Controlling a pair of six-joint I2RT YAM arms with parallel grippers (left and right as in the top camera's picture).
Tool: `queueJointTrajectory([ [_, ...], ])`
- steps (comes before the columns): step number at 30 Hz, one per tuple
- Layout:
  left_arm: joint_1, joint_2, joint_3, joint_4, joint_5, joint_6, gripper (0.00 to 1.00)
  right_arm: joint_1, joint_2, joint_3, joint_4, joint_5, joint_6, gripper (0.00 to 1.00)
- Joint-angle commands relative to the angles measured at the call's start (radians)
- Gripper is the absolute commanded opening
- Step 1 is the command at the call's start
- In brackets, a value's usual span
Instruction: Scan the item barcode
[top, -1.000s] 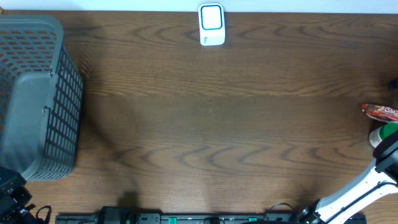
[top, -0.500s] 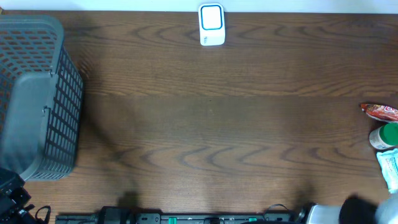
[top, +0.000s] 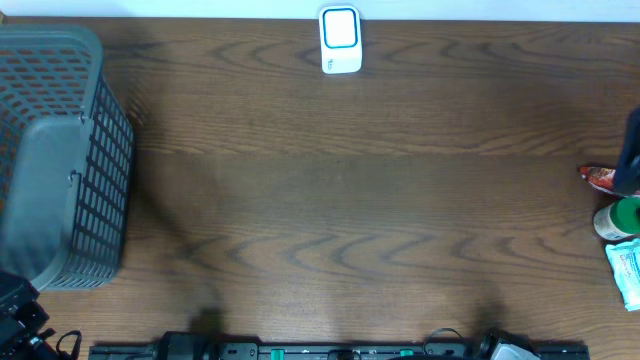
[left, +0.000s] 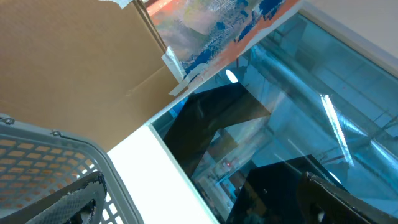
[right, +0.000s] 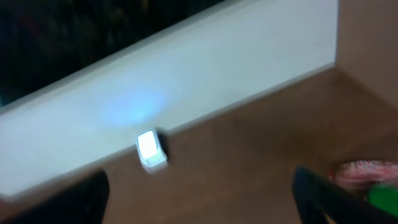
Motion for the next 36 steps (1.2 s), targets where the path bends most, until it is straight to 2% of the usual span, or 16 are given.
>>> queueJointTrajectory([
  [1, 0.004, 0.005, -0.010, 0.006, 0.005, -0.002, 0.98, 0.008, -0.029, -0.081, -0.015, -0.005, -0.144, 0.82],
  [4, 0.004, 0.005, -0.010, 0.013, 0.005, -0.002, 0.98, 0.009, -0.097, -0.221, 0.033, -0.037, -0.212, 0.77],
  [9, 0.004, 0.005, -0.010, 0.020, 0.005, -0.001, 0.98, 0.010, -0.288, -0.630, 0.295, -0.111, -0.243, 0.79],
  [14, 0.004, 0.005, -0.010, 0.020, 0.005, -0.002, 0.98, 0.010, -0.489, -1.052, 0.595, -0.161, -0.218, 0.84],
  [18, 0.004, 0.005, -0.010, 0.020, 0.005, -0.001, 0.98, 0.010, -0.579, -1.312, 0.758, -0.240, -0.134, 0.85],
  [20, 0.004, 0.005, -0.010, 0.020, 0.005, -0.001, 0.98, 0.010, -0.587, -1.392, 0.800, -0.241, -0.100, 0.85],
  [21, 0.004, 0.005, -0.010, 0.019, 0.005, -0.001, 0.98, 0.010, -0.586, -1.431, 0.826, -0.241, -0.092, 0.99],
  [28, 0.004, 0.005, -0.011, 0.019, 0.005, -0.001, 0.98, 0.010, -0.586, -1.511, 0.910, -0.298, -0.063, 0.99],
  [36, 0.004, 0.005, -0.010, 0.019, 0.005, -0.001, 0.98, 0.010, -0.586, -1.511, 0.899, -0.331, 0.174, 0.99],
])
